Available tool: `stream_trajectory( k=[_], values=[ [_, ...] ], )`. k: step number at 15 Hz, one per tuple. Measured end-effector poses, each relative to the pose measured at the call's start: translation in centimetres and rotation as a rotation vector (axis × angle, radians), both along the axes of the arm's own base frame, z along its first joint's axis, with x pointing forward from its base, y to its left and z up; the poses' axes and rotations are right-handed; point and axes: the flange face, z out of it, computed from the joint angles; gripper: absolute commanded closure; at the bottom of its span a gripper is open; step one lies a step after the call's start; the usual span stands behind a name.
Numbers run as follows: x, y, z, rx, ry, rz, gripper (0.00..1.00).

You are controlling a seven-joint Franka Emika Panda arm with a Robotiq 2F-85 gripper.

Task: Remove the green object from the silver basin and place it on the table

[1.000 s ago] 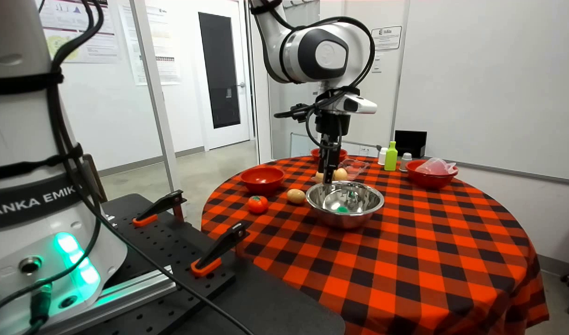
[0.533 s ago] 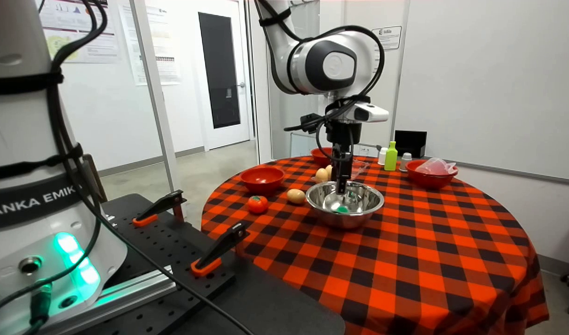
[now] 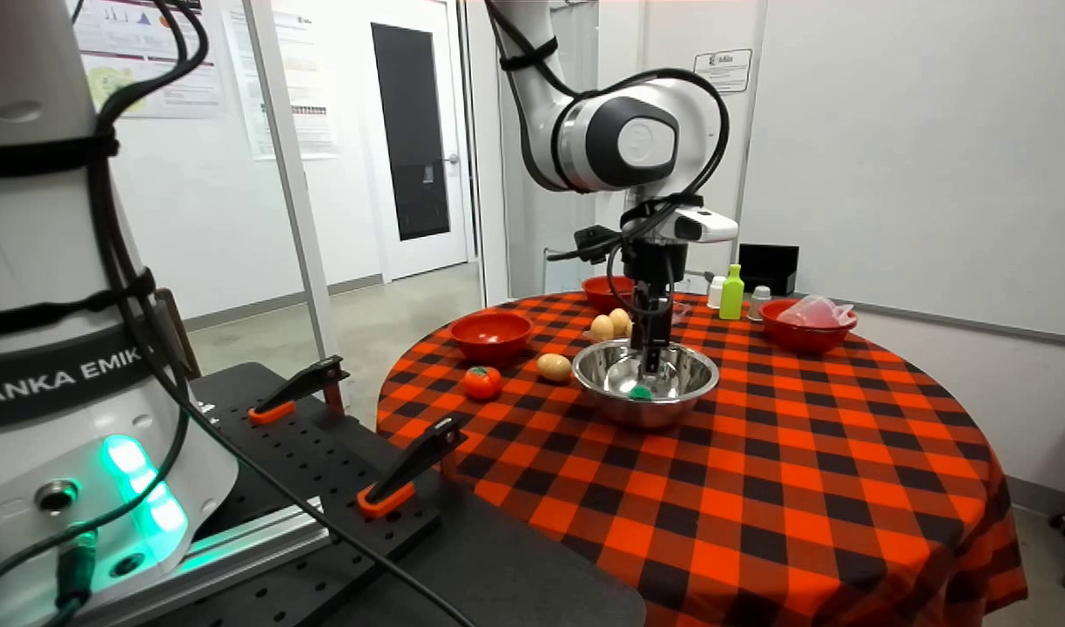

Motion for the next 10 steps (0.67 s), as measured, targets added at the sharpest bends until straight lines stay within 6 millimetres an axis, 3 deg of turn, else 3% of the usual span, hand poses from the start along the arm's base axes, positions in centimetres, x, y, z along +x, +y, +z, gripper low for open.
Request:
stream_trajectory(
  k=[10],
  values=[
    [0.2, 0.2, -4.7, 0.016, 0.047, -0.023, 0.0]
  ],
)
